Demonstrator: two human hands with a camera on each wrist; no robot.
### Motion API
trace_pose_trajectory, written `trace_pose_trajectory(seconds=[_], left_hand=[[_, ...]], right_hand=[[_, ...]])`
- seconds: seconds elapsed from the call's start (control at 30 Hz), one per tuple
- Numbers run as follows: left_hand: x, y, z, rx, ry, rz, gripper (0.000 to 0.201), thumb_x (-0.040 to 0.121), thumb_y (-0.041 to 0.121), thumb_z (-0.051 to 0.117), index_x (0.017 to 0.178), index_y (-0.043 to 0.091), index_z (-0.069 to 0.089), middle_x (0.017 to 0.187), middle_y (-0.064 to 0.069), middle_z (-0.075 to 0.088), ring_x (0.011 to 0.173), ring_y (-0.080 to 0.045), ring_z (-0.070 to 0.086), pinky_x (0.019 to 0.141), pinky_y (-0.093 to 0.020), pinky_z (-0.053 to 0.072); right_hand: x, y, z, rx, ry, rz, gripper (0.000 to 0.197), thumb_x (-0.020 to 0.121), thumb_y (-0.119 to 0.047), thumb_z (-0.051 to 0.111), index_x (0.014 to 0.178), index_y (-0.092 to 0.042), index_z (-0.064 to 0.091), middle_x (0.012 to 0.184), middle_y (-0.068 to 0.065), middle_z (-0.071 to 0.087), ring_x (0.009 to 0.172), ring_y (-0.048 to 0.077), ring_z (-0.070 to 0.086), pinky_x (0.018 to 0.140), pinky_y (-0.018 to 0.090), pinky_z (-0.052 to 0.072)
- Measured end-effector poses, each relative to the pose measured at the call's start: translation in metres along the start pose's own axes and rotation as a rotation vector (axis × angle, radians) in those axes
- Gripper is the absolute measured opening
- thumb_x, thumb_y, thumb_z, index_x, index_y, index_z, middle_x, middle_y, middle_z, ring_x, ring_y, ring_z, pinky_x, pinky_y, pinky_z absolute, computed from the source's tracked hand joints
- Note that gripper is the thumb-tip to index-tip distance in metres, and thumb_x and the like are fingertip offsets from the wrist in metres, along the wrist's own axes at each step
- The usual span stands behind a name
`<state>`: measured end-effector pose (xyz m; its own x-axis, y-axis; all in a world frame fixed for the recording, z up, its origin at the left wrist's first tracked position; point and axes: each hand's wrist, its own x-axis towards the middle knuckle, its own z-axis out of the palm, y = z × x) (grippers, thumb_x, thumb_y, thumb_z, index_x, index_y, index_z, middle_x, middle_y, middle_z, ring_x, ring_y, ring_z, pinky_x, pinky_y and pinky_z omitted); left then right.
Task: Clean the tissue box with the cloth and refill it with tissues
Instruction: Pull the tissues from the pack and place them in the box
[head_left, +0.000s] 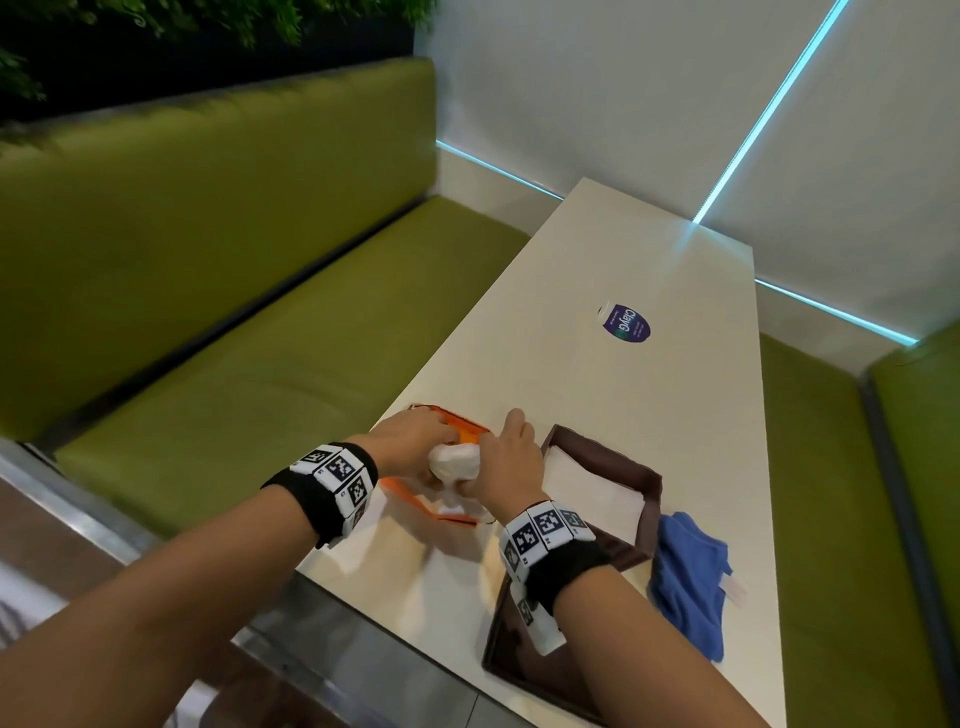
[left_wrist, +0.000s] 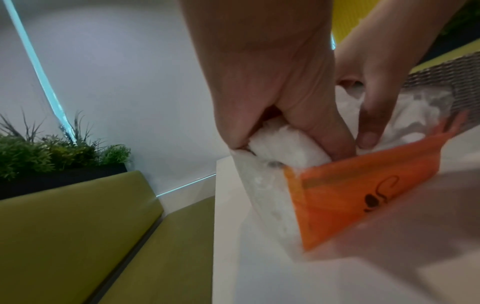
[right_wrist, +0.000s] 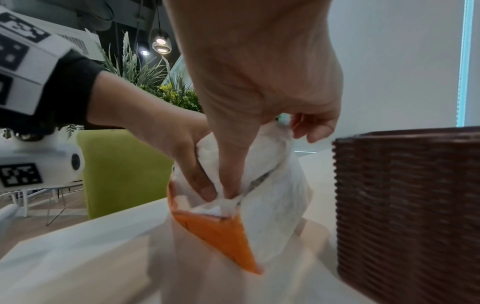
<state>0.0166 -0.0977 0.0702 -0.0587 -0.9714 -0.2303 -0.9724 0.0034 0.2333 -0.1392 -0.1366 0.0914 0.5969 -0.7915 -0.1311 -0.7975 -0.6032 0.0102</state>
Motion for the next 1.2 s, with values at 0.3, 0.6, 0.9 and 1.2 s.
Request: trace_pose_trajectory(seconds=[0.3, 0.6, 0.9, 1.2], left_hand=[[-0.011, 0.0, 0.0, -0.044, -0.084, -0.105, 0.053, 0.069, 0.047, 0.079, 0.112, 0.026, 0.055, 0.108, 0.004, 0.066, 0.098, -0.021, 0.062, 0.076, -0.029, 0.046], [-0.019, -0.007, -0.008, -0.216, -0.034, -0.1, 0.034, 0.067, 0.022, 0.074, 0.093, 0.03, 0.052, 0.092, 0.009, 0.058, 0.086, -0.016, 0.058, 0.068, -0.03, 0.051], [-0.018, -0.012, -0.013, -0.735, 0.279, -0.124, 0.058, 0.057, 0.012, 0.085, 0.109, 0.021, 0.061, 0.098, -0.001, 0.066, 0.088, -0.018, 0.061, 0.074, -0.026, 0.052], [-0.021, -0.01, -0.023, -0.949, 0.369, -0.113, 0.061, 0.055, 0.009, 0.076, 0.111, 0.02, 0.057, 0.095, 0.008, 0.059, 0.078, -0.007, 0.055, 0.061, -0.008, 0.044]], right_hand=[[-0.01, -0.002, 0.009, 0.039, 0.058, -0.026, 0.035, 0.075, -0.038, 0.07, 0.099, -0.017, 0.058, 0.122, 0.01, 0.038, 0.107, 0.029, 0.04, 0.082, 0.034, 0.038], [-0.022, 0.006, 0.008, 0.235, 0.11, 0.016, 0.043, 0.067, -0.027, 0.072, 0.107, -0.019, 0.058, 0.113, 0.007, 0.039, 0.1, 0.026, 0.042, 0.086, 0.029, 0.041], [-0.019, 0.012, 0.003, 0.304, 0.284, 0.092, 0.034, 0.061, -0.024, 0.075, 0.087, -0.011, 0.058, 0.103, 0.009, 0.044, 0.089, 0.026, 0.041, 0.071, 0.028, 0.031], [-0.015, 0.011, 0.004, 0.292, 0.427, 0.03, 0.034, 0.05, -0.015, 0.078, 0.076, -0.008, 0.057, 0.084, 0.009, 0.056, 0.075, 0.029, 0.048, 0.065, 0.033, 0.038]])
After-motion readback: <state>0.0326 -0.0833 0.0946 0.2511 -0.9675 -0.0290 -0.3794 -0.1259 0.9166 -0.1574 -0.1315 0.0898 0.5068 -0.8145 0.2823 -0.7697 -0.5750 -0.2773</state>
